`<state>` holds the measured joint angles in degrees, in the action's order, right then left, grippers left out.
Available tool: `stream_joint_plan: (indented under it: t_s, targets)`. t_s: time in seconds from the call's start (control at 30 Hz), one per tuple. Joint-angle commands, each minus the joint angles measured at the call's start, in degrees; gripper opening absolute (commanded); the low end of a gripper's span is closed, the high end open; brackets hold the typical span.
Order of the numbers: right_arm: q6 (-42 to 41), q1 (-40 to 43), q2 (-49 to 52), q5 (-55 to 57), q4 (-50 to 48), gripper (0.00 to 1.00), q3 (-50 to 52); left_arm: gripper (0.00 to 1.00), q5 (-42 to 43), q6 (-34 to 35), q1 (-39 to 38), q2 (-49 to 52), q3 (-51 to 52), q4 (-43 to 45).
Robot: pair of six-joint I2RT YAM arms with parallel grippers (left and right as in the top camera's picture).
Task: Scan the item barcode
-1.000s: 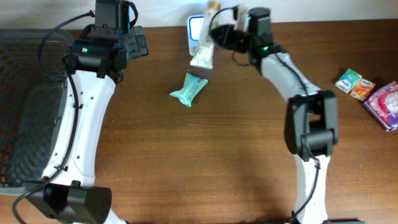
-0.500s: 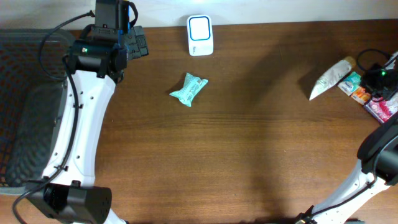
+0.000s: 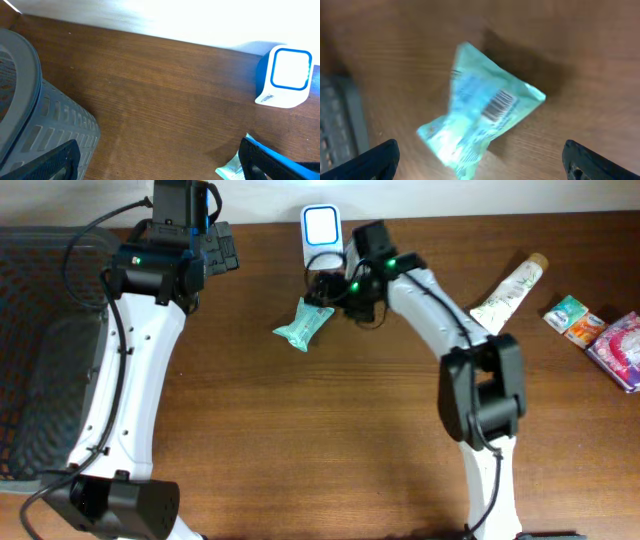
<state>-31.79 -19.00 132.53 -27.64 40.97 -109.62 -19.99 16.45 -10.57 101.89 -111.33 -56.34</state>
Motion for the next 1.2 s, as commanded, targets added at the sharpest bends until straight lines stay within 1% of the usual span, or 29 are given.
stream_joint_plan:
  t_s: [0.0, 0.03, 0.07, 0.1, 0.13, 0.2, 0.23, 0.27, 0.3, 0.33, 0.4, 0.43, 0.5, 0.53, 0.57, 0.6, 0.63, 0.67, 0.7, 0.73, 0.77, 0.8, 0.83, 0.93, 0.97, 1.07, 1.1, 1.13, 1.17]
  targets:
    - [-9.57, -2.89, 3.96, 0.46, -0.57, 0.99, -0.22, 0.99, -0.39, -0.7, 0.24, 0.0, -0.22, 0.07]
    - [-9.64, -3.93, 4.79, 0.46, -0.98, 0.99, -0.22, 0.99, -0.39, -0.68, 0.24, 0.0, -0.22, 0.07]
    - [-9.64, -4.42, 4.9, 0.46, -1.29, 0.9, -0.22, 0.99, -0.39, -0.7, 0.24, 0.0, -0.22, 0.07]
    - [-9.64, -4.61, 4.9, 0.44, -1.42, 0.71, -0.22, 0.99, -0.39, -0.68, 0.24, 0.0, -0.22, 0.07]
    - [-9.64, -4.61, 4.9, 0.42, -1.36, 0.62, -0.22, 0.99, -0.39, -0.7, 0.24, 0.0, -0.22, 0.07]
    - [-9.64, -4.72, 4.9, 0.42, -1.36, 0.59, -0.2, 0.99, -0.39, -0.7, 0.24, 0.0, -0.22, 0.07]
    - [-9.57, -4.79, 4.9, 0.46, -1.33, 0.49, -0.2, 0.99, -0.39, -0.68, 0.24, 0.0, -0.22, 0.07]
    - [-8.7, -4.83, 4.9, 1.38, -0.07, 0.2, -0.2, 0.99, -0.37, -0.68, 0.24, 0.0, -0.22, 0.07]
    - [-7.19, -4.81, 4.87, 0.87, 1.31, 0.08, -0.22, 0.99, -0.39, -0.68, 0.24, 0.0, -0.22, 0.07]
    - [-3.78, -4.57, 4.52, 0.9, 4.09, 0.05, -0.22, 0.99, -0.39, -0.68, 0.24, 0.0, -0.22, 0.07]
    - [9.44, -3.39, 2.1, 2.93, 14.1, 0.11, -0.74, 0.99, -0.37, -0.68, 0.24, 0.0, -0.22, 0.07]
    - [13.9, -2.93, 0.76, 10.99, 21.75, 0.13, -2.75, 0.99, -0.37, -0.68, 0.24, 0.0, -0.22, 0.07]
    - [19.82, -3.08, -0.35, 26.99, 32.61, 0.16, -7.85, 0.99, -0.39, -0.7, 0.24, 0.0, -0.22, 0.07]
    - [20.85, -3.1, -0.35, 33.44, 35.65, 0.22, -9.64, 0.99, -0.39, -0.68, 0.24, 0.0, -0.22, 0.07]
    - [20.85, -3.1, -0.35, 37.62, 36.79, 0.47, -9.86, 0.99, -0.39, -0.68, 0.24, 0.0, -0.22, 0.07]
    - [20.81, -3.08, -0.35, 38.36, 38.53, 0.68, -9.86, 0.99, -0.39, -0.68, 0.24, 0.0, -0.22, 0.07]
    - [20.83, -3.08, -0.35, 35.43, 39.71, 0.8, -9.86, 0.99, -0.39, -0.7, 0.24, 0.0, -0.22, 0.07]
    - [20.81, -2.47, -0.35, 35.39, 41.48, 0.95, -9.86, 0.99, -0.39, -0.68, 0.24, 0.0, -0.22, 0.07]
    - [19.76, -0.59, -0.35, 33.44, 42.64, 0.99, -9.86, 0.99, -0.39, -0.7, 0.24, 0.0, -0.22, 0.07]
    - [23.41, 3.76, -0.33, 21.59, 42.66, 0.99, -9.84, 0.99, -0.39, -0.68, 0.24, 0.0, -0.22, 0.07]
    - [32.06, 7.8, -0.26, 8.04, 42.86, 0.99, -9.38, 0.99, -0.39, -0.68, 0.24, 0.0, -0.22, 0.07]
    - [38.73, 10.64, -0.24, -1.29, 43.5, 0.99, -8.72, 0.99, -0.37, -0.68, 0.24, 0.0, -0.2, 0.07]
    - [42.95, 13.11, -0.22, -7.32, 43.91, 0.99, -7.32, 0.99, -0.39, -0.68, 0.24, 0.0, -0.22, 0.07]
    - [49.44, 18.01, -0.11, -18.08, 41.27, 0.99, 1.29, 0.99, -0.39, -0.7, 0.24, 0.0, -0.22, 0.07]
    - [49.55, 18.73, -0.07, -22.77, 37.16, 0.99, 6.21, 0.99, -0.39, -0.68, 0.24, 0.0, -0.22, 0.07]
    - [48.28, 18.29, -0.07, -27.23, 27.02, 0.98, 14.69, 0.99, -0.39, -0.68, 0.24, 0.0, -0.22, 0.07]
    - [45.51, 18.1, -0.07, -27.23, 23.15, 0.94, 16.55, 0.99, -0.39, -0.7, 0.24, 0.0, -0.22, 0.07]
    - [40.68, 17.88, -0.07, -27.19, 18.29, 0.87, 18.53, 0.99, -0.39, -0.68, 0.24, 0.0, -0.22, 0.07]
    - [36.35, 17.79, -0.07, -27.21, 14.53, 0.83, 20.22, 0.99, -0.39, -0.68, 0.24, 0.0, -0.22, 0.07]
